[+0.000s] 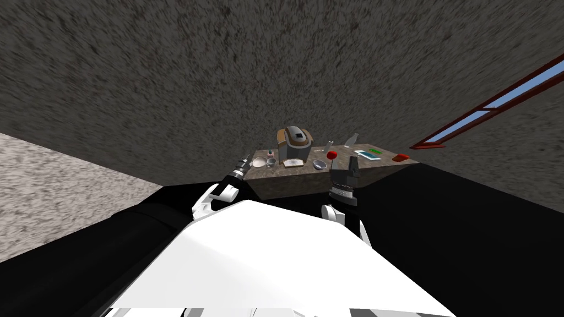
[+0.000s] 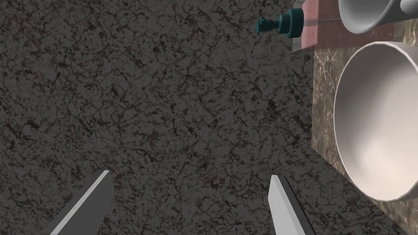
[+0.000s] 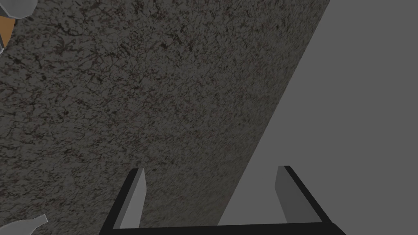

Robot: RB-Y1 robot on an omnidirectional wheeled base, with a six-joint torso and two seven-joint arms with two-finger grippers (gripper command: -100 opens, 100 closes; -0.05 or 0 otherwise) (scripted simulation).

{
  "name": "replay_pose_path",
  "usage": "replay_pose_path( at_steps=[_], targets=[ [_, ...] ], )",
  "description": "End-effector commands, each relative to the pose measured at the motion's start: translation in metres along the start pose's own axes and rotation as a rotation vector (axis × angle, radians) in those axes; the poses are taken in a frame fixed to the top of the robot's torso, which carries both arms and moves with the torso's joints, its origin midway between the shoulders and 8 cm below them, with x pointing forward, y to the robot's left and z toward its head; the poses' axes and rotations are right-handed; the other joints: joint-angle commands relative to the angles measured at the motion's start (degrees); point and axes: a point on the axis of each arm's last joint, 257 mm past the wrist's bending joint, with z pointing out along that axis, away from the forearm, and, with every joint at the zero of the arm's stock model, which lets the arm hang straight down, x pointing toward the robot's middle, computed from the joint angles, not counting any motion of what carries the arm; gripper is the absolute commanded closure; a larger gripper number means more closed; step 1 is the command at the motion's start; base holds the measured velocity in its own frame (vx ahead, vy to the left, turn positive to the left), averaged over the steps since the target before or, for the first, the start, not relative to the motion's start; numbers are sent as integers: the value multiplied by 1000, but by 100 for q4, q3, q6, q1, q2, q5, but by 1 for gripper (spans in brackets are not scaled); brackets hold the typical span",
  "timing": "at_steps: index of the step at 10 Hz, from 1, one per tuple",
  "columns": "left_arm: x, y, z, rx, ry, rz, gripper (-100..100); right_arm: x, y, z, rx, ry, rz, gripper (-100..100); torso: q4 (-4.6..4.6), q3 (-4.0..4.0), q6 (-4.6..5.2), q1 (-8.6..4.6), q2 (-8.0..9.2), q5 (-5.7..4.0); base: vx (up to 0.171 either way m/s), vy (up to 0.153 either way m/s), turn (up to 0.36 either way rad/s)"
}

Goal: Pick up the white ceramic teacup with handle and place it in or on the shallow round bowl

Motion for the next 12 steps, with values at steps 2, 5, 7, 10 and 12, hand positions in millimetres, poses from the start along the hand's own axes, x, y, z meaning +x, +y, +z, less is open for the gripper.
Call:
replay_pose_path(
  at_steps=[2, 5, 7, 10, 12],
  targets=[
    [-7, 18, -2, -81, -5, 5, -100, 0, 0, 0, 0, 0, 0, 0, -1, -3, -2, -6, -6, -1, -32, 31, -65],
    [-15, 37, -3, -165, -7, 22, -100, 0, 0, 0, 0, 0, 0, 0, -3, -9, 0, -17, -16, -3, -24, 14, -102],
    [-21, 50, -5, -220, -13, 34, -100, 0, 0, 0, 0, 0, 0, 0, -3, -8, -2, -18, -15, -3, -22, 6, -83],
    [-32, 71, -10, -316, -22, 66, -100, 0, 0, 0, 0, 0, 0, 0, -4, -11, -3, -26, -21, -5, -11, -14, -115],
    [-38, 82, -13, -363, -27, 85, -100, 0, 0, 0, 0, 0, 0, 0, -5, -13, -2, -28, -24, -6, -2, -16, -92]
  ],
)
